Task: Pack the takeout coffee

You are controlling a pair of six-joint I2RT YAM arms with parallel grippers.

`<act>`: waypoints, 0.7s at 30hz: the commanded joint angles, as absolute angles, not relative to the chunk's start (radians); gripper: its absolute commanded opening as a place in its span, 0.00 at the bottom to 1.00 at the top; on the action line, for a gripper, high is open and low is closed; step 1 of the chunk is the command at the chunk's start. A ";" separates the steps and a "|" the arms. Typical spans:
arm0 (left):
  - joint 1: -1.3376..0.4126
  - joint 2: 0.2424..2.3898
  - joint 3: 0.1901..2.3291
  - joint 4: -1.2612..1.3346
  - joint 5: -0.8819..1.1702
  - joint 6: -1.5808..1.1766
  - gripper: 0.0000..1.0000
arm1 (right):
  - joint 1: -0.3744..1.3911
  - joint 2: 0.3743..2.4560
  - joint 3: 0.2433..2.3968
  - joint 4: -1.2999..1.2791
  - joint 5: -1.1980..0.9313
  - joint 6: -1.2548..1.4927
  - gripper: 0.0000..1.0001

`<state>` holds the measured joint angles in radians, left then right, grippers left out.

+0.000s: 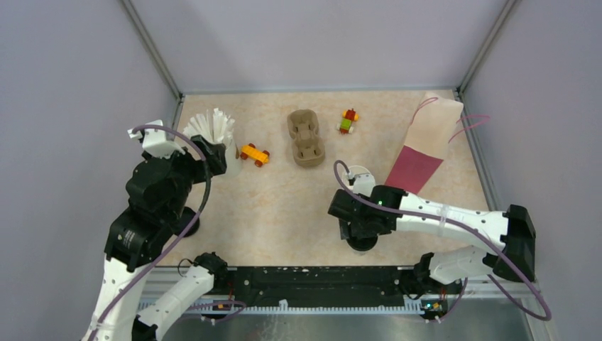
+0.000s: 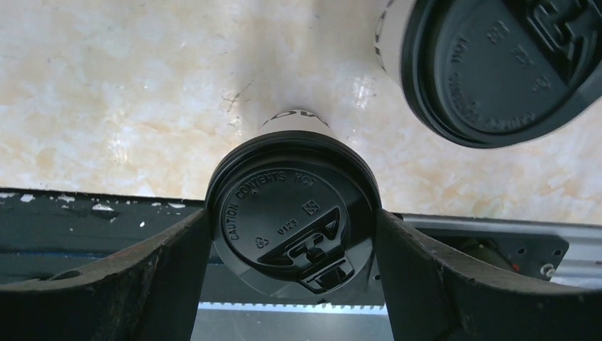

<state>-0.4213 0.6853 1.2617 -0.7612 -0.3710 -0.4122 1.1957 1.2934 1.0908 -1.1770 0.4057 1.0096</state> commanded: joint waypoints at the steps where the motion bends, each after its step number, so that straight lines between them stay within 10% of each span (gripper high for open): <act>1: -0.427 0.683 1.248 -0.707 -0.358 -0.399 0.99 | 1.163 1.251 1.057 -1.268 0.461 1.129 0.79; 21: -0.454 0.680 1.172 -0.672 -0.291 -0.467 0.99 | 1.124 1.242 0.929 -1.181 0.429 1.113 0.80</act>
